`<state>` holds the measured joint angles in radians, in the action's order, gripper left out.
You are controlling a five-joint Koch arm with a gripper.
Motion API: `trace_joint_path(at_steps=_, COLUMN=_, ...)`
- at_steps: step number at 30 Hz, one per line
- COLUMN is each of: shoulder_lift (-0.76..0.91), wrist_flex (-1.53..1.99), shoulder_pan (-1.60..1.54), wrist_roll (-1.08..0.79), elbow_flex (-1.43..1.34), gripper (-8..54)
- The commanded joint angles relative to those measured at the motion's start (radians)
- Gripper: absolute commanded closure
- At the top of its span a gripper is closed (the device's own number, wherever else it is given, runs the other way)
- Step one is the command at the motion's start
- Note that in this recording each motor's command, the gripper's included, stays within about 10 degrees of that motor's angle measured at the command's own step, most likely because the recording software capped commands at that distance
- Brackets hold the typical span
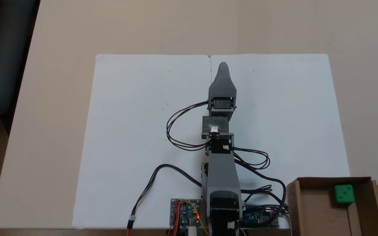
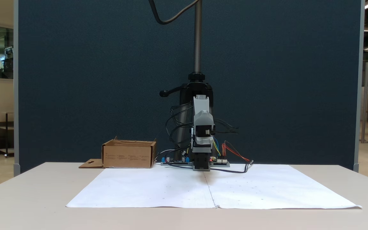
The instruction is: Grasp a green dice and put it in the bin.
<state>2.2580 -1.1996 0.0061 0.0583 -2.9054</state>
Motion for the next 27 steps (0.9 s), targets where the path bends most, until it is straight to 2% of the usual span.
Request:
trace_joint_path(at_steps=1, shoulder_lift=0.117, wrist_flex=-0.164, shoulder_pan=0.014, wrist_roll=-0.043, elbow_flex=-0.011, gripper=2.9)
trace_joint_path(at_steps=15, shoulder_lift=0.114, wrist_flex=-0.557, shoulder_pan=0.014, wrist_roll=-0.044, elbow_flex=-0.225, gripper=-0.2)
trace_joint_path(at_steps=27, shoulder_lift=0.11, wrist_flex=-0.548, shoulder_pan=0.011, wrist_roll=-0.043, elbow_flex=-0.225, gripper=-0.1)
